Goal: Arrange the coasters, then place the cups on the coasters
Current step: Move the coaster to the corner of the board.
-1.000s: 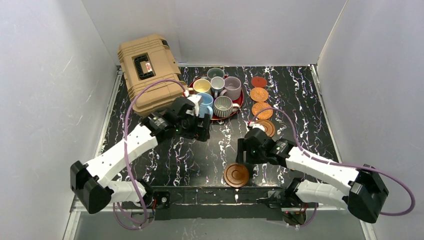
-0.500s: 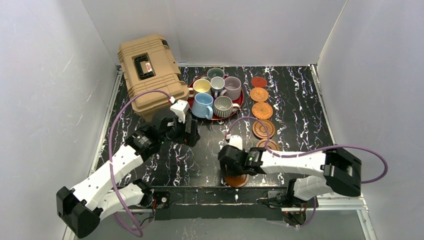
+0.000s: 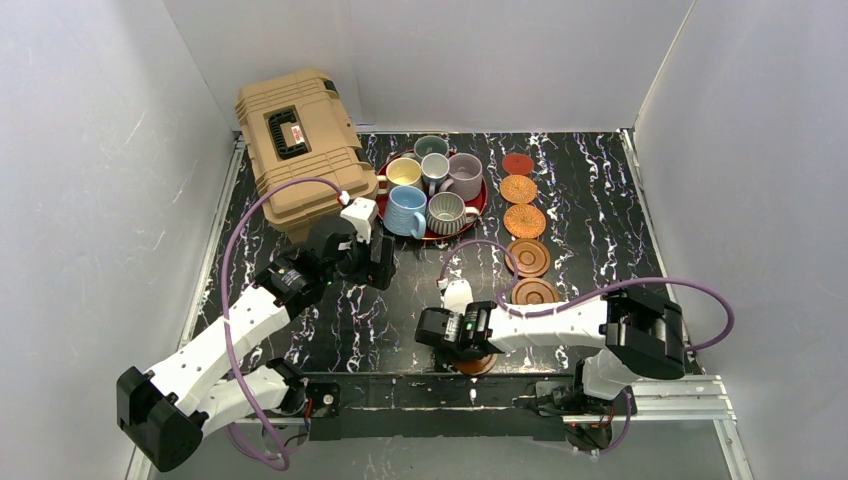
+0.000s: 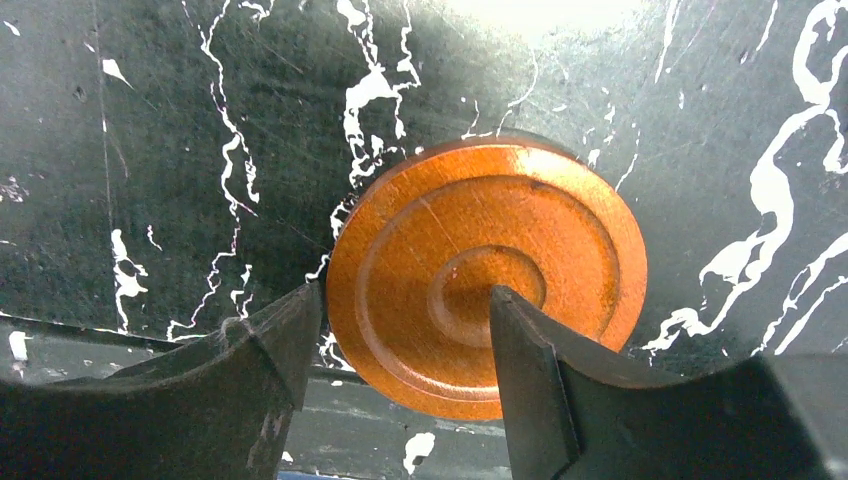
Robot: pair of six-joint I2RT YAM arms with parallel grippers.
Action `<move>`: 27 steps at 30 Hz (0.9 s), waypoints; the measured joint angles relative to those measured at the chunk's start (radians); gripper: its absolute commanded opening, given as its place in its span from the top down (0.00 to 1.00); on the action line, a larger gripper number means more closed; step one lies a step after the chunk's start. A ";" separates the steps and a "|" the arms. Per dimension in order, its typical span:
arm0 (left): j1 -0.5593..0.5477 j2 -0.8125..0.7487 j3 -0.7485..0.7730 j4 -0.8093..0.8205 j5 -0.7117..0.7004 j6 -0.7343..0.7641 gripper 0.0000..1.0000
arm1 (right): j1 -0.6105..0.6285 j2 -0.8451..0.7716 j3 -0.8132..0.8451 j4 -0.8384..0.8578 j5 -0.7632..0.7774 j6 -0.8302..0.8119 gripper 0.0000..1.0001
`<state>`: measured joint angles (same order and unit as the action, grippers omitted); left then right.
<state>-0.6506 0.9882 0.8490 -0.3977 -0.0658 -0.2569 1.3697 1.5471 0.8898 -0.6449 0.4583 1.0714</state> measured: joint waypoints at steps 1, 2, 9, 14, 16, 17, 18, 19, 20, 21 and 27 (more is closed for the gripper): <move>0.000 0.000 0.000 0.000 -0.003 0.000 0.04 | 0.005 0.000 0.000 -0.007 0.003 0.006 0.32; 0.000 0.000 0.000 0.000 -0.006 0.000 0.04 | 0.010 0.000 0.000 -0.011 0.005 0.014 0.32; 0.000 0.000 0.001 -0.001 -0.016 0.000 0.04 | 0.016 0.014 -0.001 -0.022 0.019 0.059 0.34; 0.000 0.000 0.001 -0.003 -0.026 0.000 0.04 | 0.018 -0.035 -0.049 -0.025 0.040 0.109 0.36; 0.000 0.000 0.001 -0.003 -0.028 0.000 0.04 | 0.016 -0.075 -0.087 -0.042 0.048 0.130 0.37; 0.000 0.000 0.001 -0.003 -0.029 0.000 0.04 | 0.012 -0.099 -0.109 -0.051 0.051 0.139 0.37; 0.000 0.000 0.001 -0.003 -0.029 0.000 0.04 | 0.008 -0.120 -0.128 -0.060 0.053 0.148 0.37; 0.000 0.000 0.001 -0.003 -0.029 0.000 0.04 | 0.000 -0.141 -0.146 -0.069 0.056 0.156 0.37; 0.000 0.000 0.001 -0.003 -0.029 0.000 0.04 | -0.008 -0.159 -0.161 -0.078 0.058 0.161 0.37; 0.000 0.000 0.001 -0.003 -0.029 0.000 0.04 | -0.019 -0.174 -0.174 -0.091 0.060 0.166 0.37; 0.000 -0.001 0.001 -0.004 -0.032 0.000 0.04 | -0.091 -0.242 -0.228 -0.125 0.068 0.170 0.37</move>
<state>-0.6506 0.9874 0.8501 -0.4019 -0.0978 -0.2573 1.2785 1.3052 0.6621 -0.7696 0.5262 1.2411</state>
